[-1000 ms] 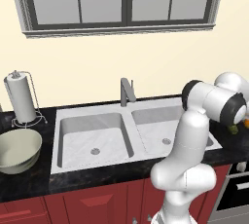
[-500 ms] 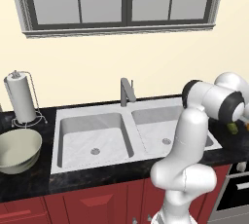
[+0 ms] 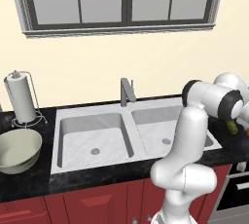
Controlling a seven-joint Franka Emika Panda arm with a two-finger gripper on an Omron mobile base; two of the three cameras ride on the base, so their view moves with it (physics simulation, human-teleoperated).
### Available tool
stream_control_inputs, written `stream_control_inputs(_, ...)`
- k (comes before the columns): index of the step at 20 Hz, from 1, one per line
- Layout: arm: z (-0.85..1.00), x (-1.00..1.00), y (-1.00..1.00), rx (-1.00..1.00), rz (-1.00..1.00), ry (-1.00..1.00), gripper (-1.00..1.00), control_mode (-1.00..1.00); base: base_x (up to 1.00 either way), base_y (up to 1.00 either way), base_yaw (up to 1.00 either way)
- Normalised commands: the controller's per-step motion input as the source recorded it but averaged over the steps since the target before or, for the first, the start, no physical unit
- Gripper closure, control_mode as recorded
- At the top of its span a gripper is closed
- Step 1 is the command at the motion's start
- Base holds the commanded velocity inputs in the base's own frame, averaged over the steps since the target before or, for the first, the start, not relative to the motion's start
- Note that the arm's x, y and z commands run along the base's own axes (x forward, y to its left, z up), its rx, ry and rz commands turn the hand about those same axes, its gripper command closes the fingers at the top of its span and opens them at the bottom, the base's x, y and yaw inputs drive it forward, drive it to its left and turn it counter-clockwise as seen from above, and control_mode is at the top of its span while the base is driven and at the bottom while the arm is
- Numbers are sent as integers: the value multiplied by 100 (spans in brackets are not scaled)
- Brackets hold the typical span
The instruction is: Remove the cucumber and orange from the sink. Then move the bowl and cup from the counter to the sink for washing.
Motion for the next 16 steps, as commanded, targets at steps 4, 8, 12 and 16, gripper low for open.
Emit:
stream_control_inputs(4, -17, 0, 0, 4, 0, 5, 100, -100, 0, 0, 0)
stream_control_inputs(8, -17, 0, 0, 5, 0, 1, 100, -100, 0, 0, 0)
stream_control_inputs(12, -16, 0, 0, 7, 0, 0, 100, -100, 0, 0, 0)
stream_control_inputs(16, -20, 0, 0, 4, 0, 1, 100, -100, 0, 0, 0)
